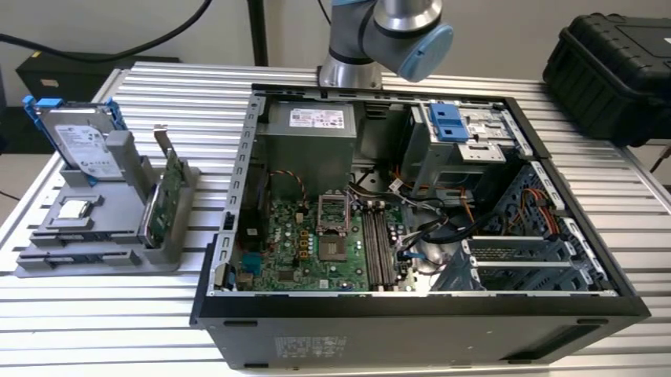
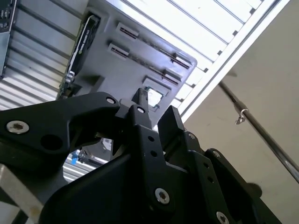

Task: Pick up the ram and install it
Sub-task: 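Pick up the ram and move it above insertion slot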

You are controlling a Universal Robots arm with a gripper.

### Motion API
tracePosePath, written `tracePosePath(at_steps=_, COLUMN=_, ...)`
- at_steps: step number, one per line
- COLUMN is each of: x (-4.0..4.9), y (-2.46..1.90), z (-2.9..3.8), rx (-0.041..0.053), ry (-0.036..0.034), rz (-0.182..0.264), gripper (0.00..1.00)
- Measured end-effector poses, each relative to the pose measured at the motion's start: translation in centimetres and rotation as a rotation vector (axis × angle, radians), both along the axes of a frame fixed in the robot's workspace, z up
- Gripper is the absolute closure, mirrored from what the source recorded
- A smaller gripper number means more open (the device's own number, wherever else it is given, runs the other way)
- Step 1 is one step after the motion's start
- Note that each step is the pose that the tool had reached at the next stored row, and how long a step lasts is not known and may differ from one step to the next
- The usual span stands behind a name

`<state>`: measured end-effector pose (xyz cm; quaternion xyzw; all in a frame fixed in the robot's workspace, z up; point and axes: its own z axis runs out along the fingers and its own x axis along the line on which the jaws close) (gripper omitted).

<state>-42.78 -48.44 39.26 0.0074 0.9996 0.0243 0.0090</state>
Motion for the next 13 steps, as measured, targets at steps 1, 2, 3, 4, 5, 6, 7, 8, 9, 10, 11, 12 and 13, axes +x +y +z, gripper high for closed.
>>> tracePosePath(at_steps=1, x=0.00, y=0.00, z=0.00, rx=0.0000, ry=0.0000, rz=-0.006, gripper=0.00)
tracePosePath(at_steps=2, x=0.00, y=0.00, z=0.00, rx=0.0000, ry=0.0000, rz=-0.011, gripper=0.00)
tracePosePath(at_steps=3, x=0.00, y=0.00, z=0.00, rx=0.0000, ry=0.0000, rz=-0.016, gripper=0.00)
tracePosePath(at_steps=4, x=0.00, y=0.00, z=0.00, rx=0.0000, ry=0.0000, rz=-0.021, gripper=0.00)
tracePosePath(at_steps=5, x=0.00, y=0.00, z=0.00, rx=0.0000, ry=0.0000, rz=-0.026, gripper=0.00)
tracePosePath(at_steps=6, x=0.00, y=0.00, z=0.00, rx=0.0000, ry=0.0000, rz=-0.031, gripper=0.00)
tracePosePath(at_steps=7, x=0.00, y=0.00, z=0.00, rx=0.0000, ry=0.0000, rz=-0.036, gripper=0.00)
tracePosePath(at_steps=8, x=0.00, y=0.00, z=0.00, rx=-0.0001, ry=0.0000, rz=-0.040, gripper=0.00)
tracePosePath(at_steps=9, x=0.00, y=0.00, z=0.00, rx=0.0000, ry=0.0000, rz=-0.045, gripper=0.00)
tracePosePath(at_steps=10, x=0.00, y=0.00, z=0.00, rx=0.0000, ry=0.0000, rz=-0.050, gripper=0.00)
tracePosePath(at_steps=11, x=0.00, y=0.00, z=0.00, rx=0.0000, ry=0.0000, rz=-0.055, gripper=0.00)
tracePosePath(at_steps=12, x=0.00, y=0.00, z=0.00, rx=0.0000, ry=0.0000, rz=-0.060, gripper=0.00)
tracePosePath(at_steps=13, x=0.00, y=0.00, z=0.00, rx=0.0000, ry=0.0000, rz=-0.065, gripper=0.00)
